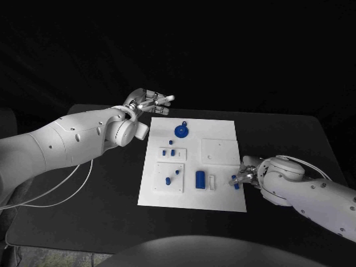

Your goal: Assemble the parts on the task board

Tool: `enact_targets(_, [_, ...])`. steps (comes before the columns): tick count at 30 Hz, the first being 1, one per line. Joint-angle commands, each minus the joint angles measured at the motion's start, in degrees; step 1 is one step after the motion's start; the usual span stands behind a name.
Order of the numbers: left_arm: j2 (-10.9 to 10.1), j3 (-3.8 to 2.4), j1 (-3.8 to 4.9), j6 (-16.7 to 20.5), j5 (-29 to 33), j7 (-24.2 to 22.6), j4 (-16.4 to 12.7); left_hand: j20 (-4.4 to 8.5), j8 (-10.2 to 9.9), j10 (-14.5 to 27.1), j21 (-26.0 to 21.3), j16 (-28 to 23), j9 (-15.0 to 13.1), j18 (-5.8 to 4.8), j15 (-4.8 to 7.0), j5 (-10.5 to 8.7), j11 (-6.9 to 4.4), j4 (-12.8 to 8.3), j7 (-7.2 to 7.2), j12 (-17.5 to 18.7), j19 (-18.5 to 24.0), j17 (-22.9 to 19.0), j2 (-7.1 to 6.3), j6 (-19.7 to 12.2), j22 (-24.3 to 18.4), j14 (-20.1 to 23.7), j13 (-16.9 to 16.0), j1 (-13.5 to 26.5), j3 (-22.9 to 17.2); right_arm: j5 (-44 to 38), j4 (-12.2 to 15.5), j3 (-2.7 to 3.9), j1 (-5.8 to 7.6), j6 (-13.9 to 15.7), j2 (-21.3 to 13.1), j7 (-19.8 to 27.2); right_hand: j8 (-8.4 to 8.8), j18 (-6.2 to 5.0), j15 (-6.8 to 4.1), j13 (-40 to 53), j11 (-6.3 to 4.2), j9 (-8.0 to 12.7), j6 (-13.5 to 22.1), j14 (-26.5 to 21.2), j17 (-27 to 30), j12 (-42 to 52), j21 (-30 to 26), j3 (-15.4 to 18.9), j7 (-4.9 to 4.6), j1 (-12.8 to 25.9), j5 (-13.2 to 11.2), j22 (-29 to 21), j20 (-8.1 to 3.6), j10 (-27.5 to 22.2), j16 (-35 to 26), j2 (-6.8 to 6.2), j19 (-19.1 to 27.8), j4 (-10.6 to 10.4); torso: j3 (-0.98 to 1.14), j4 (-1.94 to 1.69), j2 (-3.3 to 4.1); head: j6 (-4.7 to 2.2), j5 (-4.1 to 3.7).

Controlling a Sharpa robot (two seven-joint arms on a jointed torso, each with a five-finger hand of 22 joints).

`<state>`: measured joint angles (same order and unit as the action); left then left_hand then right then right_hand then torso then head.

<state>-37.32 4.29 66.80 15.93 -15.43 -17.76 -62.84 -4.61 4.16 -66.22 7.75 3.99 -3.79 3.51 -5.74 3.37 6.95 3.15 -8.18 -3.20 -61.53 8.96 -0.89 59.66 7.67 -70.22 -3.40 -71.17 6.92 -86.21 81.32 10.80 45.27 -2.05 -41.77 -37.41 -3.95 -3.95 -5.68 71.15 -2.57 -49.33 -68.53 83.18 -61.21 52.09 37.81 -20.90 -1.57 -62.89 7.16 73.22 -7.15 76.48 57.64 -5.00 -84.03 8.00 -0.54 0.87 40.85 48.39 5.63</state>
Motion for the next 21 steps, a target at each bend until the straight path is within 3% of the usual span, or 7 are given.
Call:
enact_targets(1, [0.16,-0.04,0.03,-0.85,0.22,-0.04,-0.08,-0.2,-0.17,0.43,0.18,-0.18,-0.08,-0.63,0.07,0.24,0.03,-0.35,0.18,-0.27,0.2,0.08,0.5,-0.4,-0.05,0.33,-0.07,0.13,0.08,-1.31,-1.09,-1.0,-1.04,-1.44,0.33,-1.41,0.36,0.44,0.09,0.07,0.15,25.94,1.87,0.08,-0.17,0.0,0.31,-0.38,-0.78,-0.24,4.18,0.16,0.21,-0.5,0.33,-0.44,-2.88,0.7,-0.02,-0.02,0.02,0.09,0.04])
enact_targets(2, [0.16,-0.04,0.03,-0.86,0.22,-0.02,-0.08,-0.2,-0.17,0.43,0.18,-0.18,-0.08,-0.63,0.07,0.24,0.03,-0.35,0.18,-0.27,0.2,0.08,0.5,-0.4,-0.05,0.33,-0.07,0.13,0.08,-0.75,-1.1,-1.06,-1.04,-1.47,0.36,-1.42,0.38,0.4,0.11,0.06,0.2,26.25,2.22,0.1,-0.24,-0.05,0.29,-0.64,-0.96,-0.16,5.89,0.18,0.23,-0.6,0.4,-0.48,-2.87,0.88,-0.03,-0.04,0.01,0.1,0.04])
enact_targets(4, [0.15,-0.04,0.03,-0.88,0.22,0.03,-0.08,-0.2,-0.17,0.43,0.18,-0.18,-0.08,-0.63,0.07,0.24,0.03,-0.35,0.18,-0.27,0.2,0.08,0.5,-0.4,-0.05,0.33,-0.07,0.13,0.08,0.27,-1.12,-1.15,-1.04,-1.58,0.41,-1.42,0.4,0.32,0.19,0.07,0.39,27.44,3.36,0.06,-0.32,-0.2,0.49,-2.0,-1.54,-0.07,13.45,0.33,0.31,-0.91,0.42,-0.53,-2.88,1.93,-0.02,-0.02,0.01,0.12,0.05])
enact_targets(7, [0.15,-0.04,0.03,-0.9,0.21,0.09,-0.08,-0.22,-0.19,0.52,0.23,-0.17,-0.07,-0.62,0.07,0.24,0.06,-0.31,0.14,-0.27,0.2,0.09,0.44,-0.53,-0.11,0.31,-0.07,0.15,0.07,1.64,-1.12,-1.24,-1.04,-1.57,0.42,-1.41,0.36,0.18,0.27,0.05,0.47,28.68,3.67,-0.01,-0.41,-0.34,0.58,-4.42,-2.0,0.25,20.17,0.54,0.41,-1.22,0.43,0.1,-2.84,3.88,-0.02,0.0,0.01,0.18,0.09])
enact_targets(13, [0.12,-0.04,0.03,-0.91,0.18,0.17,-0.09,-0.22,-0.19,0.52,0.23,-0.17,-0.07,-0.62,0.07,0.24,0.06,-0.31,0.14,-0.27,0.2,0.09,0.44,-0.53,-0.11,0.31,-0.07,0.15,0.07,4.49,-1.17,-1.31,-1.04,-0.82,0.35,-1.39,0.31,-0.01,0.26,-0.28,0.48,29.76,3.3,-0.14,-0.65,-0.67,0.97,-12.4,-2.47,2.52,25.61,1.39,0.43,-1.24,0.49,1.34,-2.76,7.4,0.0,0.01,0.01,0.24,0.11])
enact_targets(16, [0.1,-0.04,0.03,-0.9,0.15,0.2,-0.1,-0.22,-0.19,0.52,0.23,-0.17,-0.07,-0.62,0.07,0.24,0.06,-0.31,0.14,-0.27,0.2,0.09,0.44,-0.53,-0.11,0.31,-0.07,0.15,0.07,6.08,-1.22,-1.32,-1.04,-0.15,0.24,-1.28,0.3,-0.08,0.25,-0.31,0.44,29.7,2.9,-0.15,-0.74,-0.6,1.13,-15.5,-2.43,3.27,26.1,1.96,0.41,-1.14,0.51,1.57,-2.68,8.06,0.02,0.0,0.02,0.28,0.13])
enact_targets(21, [0.07,-0.04,0.03,-0.92,0.09,0.31,-0.1,-0.22,-0.19,0.52,0.23,-0.17,-0.07,-0.62,0.07,0.24,0.06,-0.31,0.14,-0.27,0.2,0.09,0.44,-0.53,-0.11,0.31,-0.07,0.15,0.07,9.65,-1.05,-1.33,-1.03,1.41,-0.04,-0.91,0.25,-0.09,0.22,-0.35,0.34,29.41,2.32,-0.16,-0.7,-0.59,1.16,-16.44,-2.25,3.35,26.1,2.4,0.41,-1.07,0.39,1.55,-2.68,8.07,0.04,0.02,0.02,0.32,0.18])
